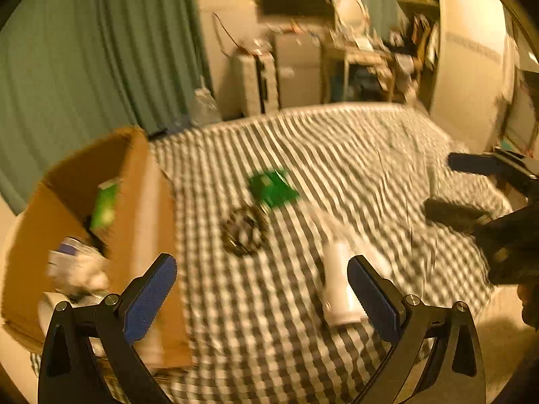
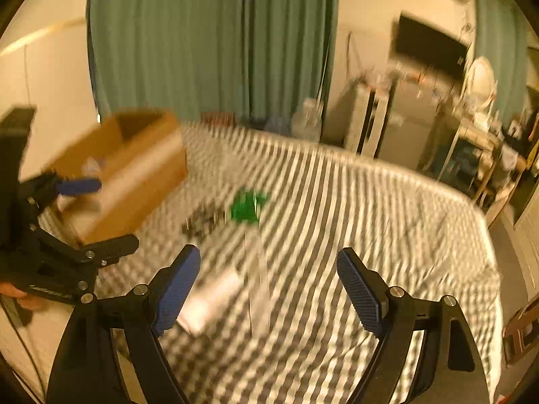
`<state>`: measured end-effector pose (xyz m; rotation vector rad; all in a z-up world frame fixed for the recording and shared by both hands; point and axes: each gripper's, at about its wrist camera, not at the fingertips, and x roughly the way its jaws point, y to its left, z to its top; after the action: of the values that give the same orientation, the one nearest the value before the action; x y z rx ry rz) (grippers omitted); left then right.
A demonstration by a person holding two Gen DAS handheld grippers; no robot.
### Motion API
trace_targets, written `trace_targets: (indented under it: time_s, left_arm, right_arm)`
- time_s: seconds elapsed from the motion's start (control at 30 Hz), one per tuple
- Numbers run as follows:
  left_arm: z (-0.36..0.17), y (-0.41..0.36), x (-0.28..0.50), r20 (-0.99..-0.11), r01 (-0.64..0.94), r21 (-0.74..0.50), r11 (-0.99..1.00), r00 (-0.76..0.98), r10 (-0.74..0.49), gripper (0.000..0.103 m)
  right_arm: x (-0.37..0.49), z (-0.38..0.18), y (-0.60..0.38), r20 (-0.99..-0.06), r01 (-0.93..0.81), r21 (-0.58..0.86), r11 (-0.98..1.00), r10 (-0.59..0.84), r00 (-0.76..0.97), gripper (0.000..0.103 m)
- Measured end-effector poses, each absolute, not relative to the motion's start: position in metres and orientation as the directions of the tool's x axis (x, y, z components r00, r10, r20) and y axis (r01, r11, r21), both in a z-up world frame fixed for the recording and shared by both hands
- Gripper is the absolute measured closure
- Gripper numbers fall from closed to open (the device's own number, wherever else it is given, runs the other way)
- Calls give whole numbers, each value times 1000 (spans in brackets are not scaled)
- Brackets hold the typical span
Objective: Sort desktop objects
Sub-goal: 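Move both tools back over the hair dryer and comb on the bedspread, then grasp the white hair dryer with the left tool while the right tool grasps the clear comb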
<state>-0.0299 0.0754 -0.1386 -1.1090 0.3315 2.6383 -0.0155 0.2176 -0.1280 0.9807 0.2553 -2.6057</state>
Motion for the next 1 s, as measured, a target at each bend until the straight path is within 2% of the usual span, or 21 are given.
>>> trace_targets:
  time_s: [0.1,0.2,0.23,0.43,0.6,0.8,0.87,0.9,0.93,1.0]
  left_arm:
    - [-156,86,-34,-767,-357,118,-926,-625,144,0]
    - [-168,91,-40,-796,-377,105,-920,-586,149,0]
    - [-173,93,-42,-807,-381,93,-920,-570,154,0]
    - [-194,103,-56,-857,-413,30,-910,-479,189,0]
    - [-218,112,-67,-901,-412,30,-911,-405,154,0]
    - [-234,106,-81,-919,-378,-120,-918,-308,247,0]
    - [-238,107,-84,-927,-374,-132,-918,-280,248,0]
    - [-240,111,-82,-932,-382,-117,-917,-277,234,0]
    - [-241,115,-80,-934,-397,-103,-912,-276,225,0]
    - [-242,123,-75,-935,-425,-76,-902,-283,212,0]
  right_arm:
    - [-26,-164,210,-745,410,-71,-909,-225,-627,23]
    - [-30,-193,200,-803,454,-97,-886,-200,-561,39]
    - [-32,-200,199,-822,458,-93,-884,-192,-537,42]
    - [-45,-218,210,-874,429,-6,-903,-204,-440,42]
    - [-59,-239,203,-909,432,-32,-902,-153,-388,42]
    - [-69,-253,202,-917,447,-61,-893,-126,-378,44]
    - [-71,-252,205,-913,443,-53,-895,-136,-385,49]
    - [-71,-250,207,-910,437,-56,-898,-134,-392,60]
    - [-72,-248,209,-907,434,-56,-899,-136,-398,78]
    - [-74,-246,217,-909,420,-50,-906,-134,-396,80]
